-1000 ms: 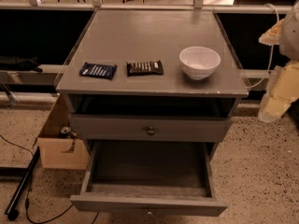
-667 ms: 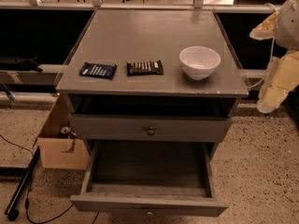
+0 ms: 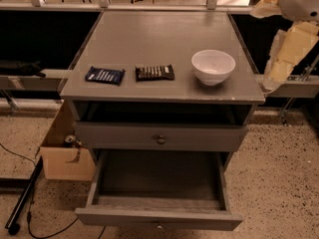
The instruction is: Place rxbar chocolate into middle drawer
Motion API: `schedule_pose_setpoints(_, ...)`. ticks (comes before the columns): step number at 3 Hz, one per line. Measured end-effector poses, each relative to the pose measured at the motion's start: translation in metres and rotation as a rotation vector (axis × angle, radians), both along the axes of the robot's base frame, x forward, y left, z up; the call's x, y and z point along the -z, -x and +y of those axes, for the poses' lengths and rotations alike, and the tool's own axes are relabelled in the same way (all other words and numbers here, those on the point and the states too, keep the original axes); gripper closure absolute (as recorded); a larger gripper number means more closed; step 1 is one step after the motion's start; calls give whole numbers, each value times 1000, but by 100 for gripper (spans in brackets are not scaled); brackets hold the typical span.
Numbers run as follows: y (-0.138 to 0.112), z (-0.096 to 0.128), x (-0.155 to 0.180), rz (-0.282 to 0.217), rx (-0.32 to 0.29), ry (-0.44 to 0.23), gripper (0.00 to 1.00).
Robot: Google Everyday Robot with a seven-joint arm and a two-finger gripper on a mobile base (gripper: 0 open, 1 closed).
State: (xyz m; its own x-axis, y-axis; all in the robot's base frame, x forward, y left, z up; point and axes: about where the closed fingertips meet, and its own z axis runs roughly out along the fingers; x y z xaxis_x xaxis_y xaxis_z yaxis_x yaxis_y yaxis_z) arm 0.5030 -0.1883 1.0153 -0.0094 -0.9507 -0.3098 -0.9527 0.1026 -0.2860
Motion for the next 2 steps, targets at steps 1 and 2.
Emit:
schedule_pose_setpoints(1, -2, 1, 1, -7, 1, -2, 0)
schedule_pose_setpoints(2, -30, 3, -12, -49, -19, -46, 0)
